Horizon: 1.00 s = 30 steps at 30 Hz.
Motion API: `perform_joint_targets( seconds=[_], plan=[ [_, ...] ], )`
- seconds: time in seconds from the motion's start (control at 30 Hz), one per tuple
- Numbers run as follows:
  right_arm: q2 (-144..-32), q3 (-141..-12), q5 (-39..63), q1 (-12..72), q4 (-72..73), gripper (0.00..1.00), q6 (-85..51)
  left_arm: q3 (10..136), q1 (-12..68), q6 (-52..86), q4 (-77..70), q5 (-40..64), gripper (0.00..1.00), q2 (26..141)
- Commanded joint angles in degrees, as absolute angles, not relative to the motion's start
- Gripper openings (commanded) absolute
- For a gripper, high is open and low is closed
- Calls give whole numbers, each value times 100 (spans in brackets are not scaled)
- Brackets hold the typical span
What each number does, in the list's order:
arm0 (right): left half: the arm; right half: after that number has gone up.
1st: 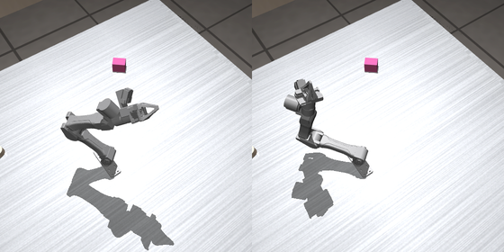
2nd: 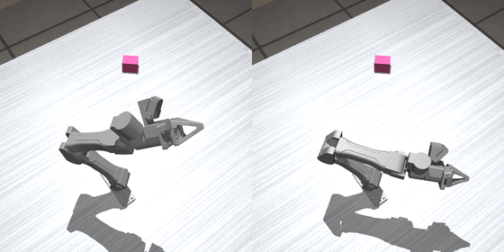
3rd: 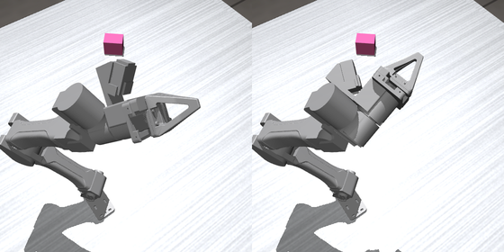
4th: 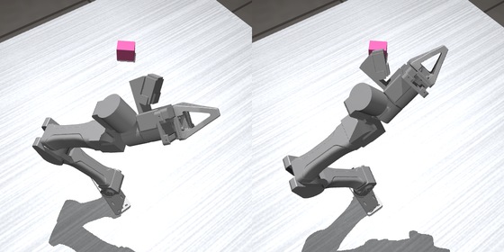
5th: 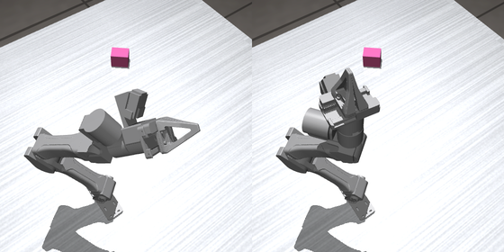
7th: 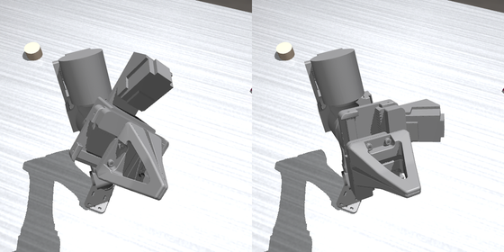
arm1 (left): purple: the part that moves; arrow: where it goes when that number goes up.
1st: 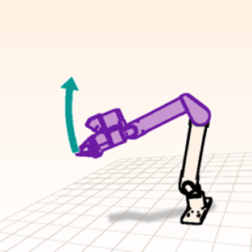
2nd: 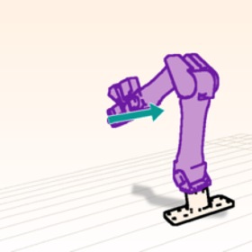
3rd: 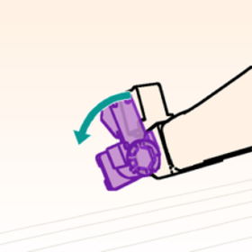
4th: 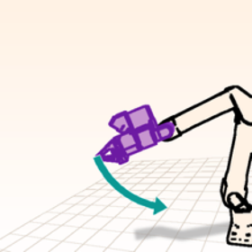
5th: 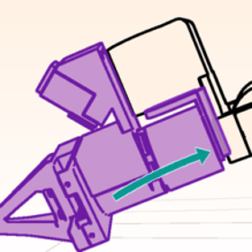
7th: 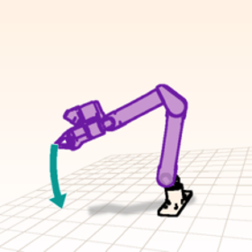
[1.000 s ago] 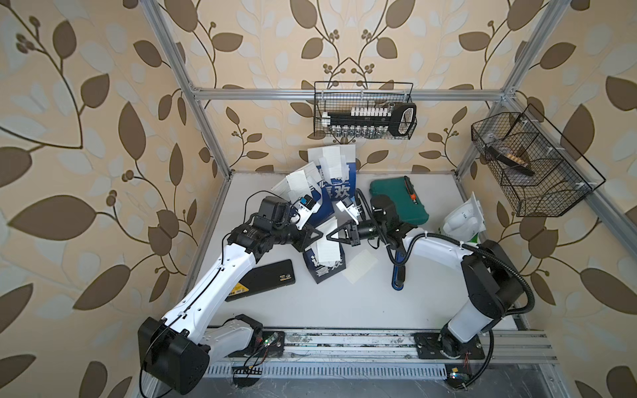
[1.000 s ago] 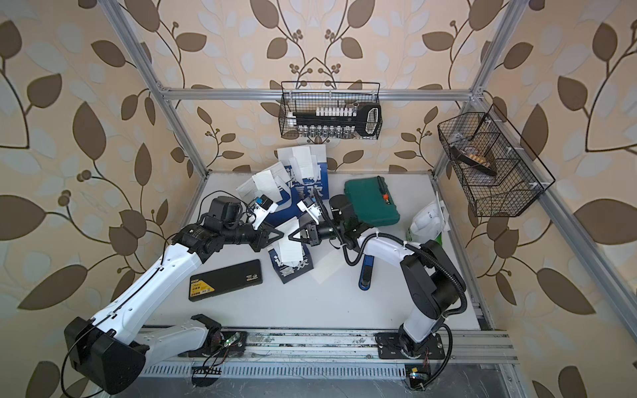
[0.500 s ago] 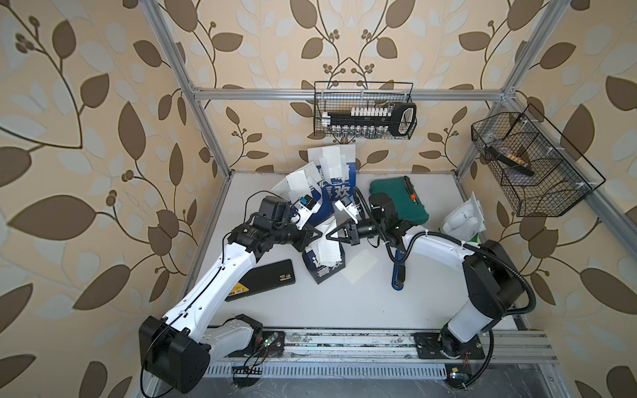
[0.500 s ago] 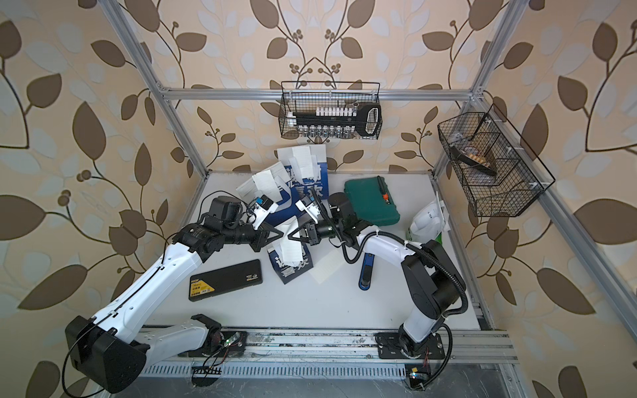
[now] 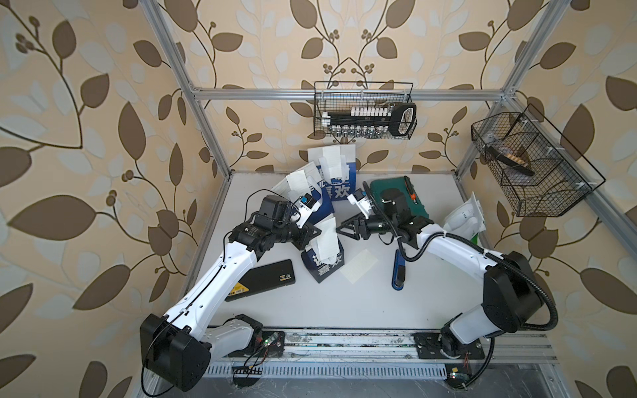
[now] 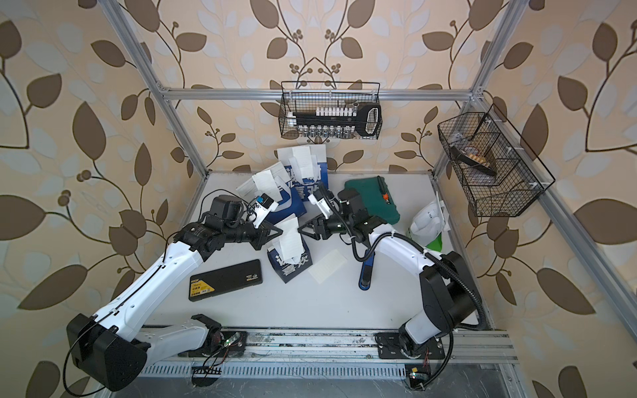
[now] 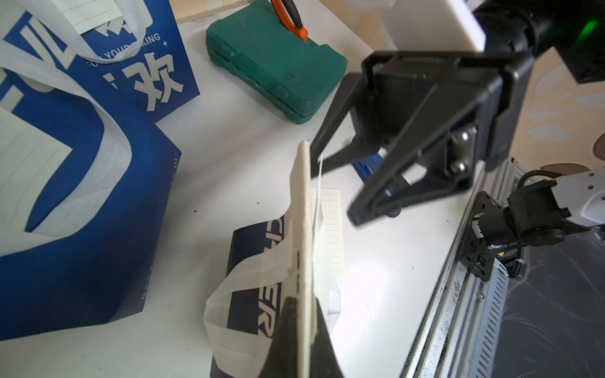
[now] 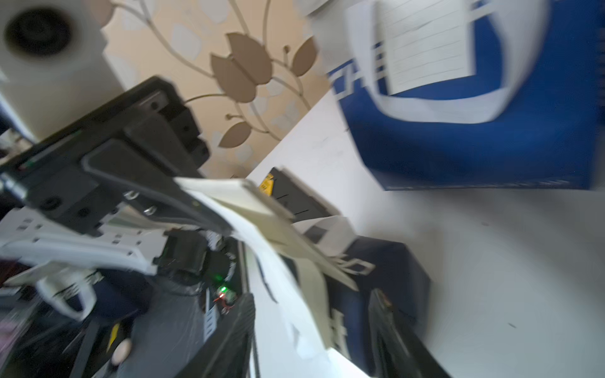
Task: Staple the receipts to the bags
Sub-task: Hold the receipt from the takeout bag, then pick up the stapler from the center of the board.
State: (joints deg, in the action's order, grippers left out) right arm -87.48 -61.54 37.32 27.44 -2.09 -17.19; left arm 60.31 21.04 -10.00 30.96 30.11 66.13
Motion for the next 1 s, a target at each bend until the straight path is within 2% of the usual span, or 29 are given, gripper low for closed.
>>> perform_joint_targets(
  seconds=[0.0, 0.1, 0.2, 0.4, 0.6, 0.67, 0.8, 0.87, 0.97],
  plan=[
    [-8441, -6061, 962, 2546, -1272, 58, -1932, 6233, 2144, -1088, 2945, 2636, 0, 6682],
    [-8524, -6262, -1255, 2532, -2924, 59, -2438, 6360, 2179, -1059, 2949, 2421, 0, 6765],
    [-8493, -5979, -2081, 2536, -3520, 62, -2781, 6451, 2210, -1088, 2963, 2268, 0, 6818],
    [-8584, -5382, -2485, 2539, -4050, 66, -3691, 6588, 2412, -1475, 3177, 2320, 0, 6981],
    [-8985, -4897, -1954, 2458, -4007, 63, -4212, 6519, 2766, -2104, 3182, 2127, 0, 6962],
    [-9067, -4746, -1620, 2415, -3793, 54, -4259, 6463, 2786, -2189, 3055, 2235, 0, 6897],
    [-8935, -4707, -1373, 2385, -3593, 16, -4037, 6425, 2786, -2223, 2910, 2460, 0, 6827],
    [-8697, -4724, -1181, 2372, -3381, 3, -3781, 6418, 2786, -2254, 2918, 2539, 0, 6829],
    [-8102, -4952, -701, 2372, -2865, 0, -3311, 6385, 2786, -2314, 2949, 2568, 0, 6846]
  ],
)
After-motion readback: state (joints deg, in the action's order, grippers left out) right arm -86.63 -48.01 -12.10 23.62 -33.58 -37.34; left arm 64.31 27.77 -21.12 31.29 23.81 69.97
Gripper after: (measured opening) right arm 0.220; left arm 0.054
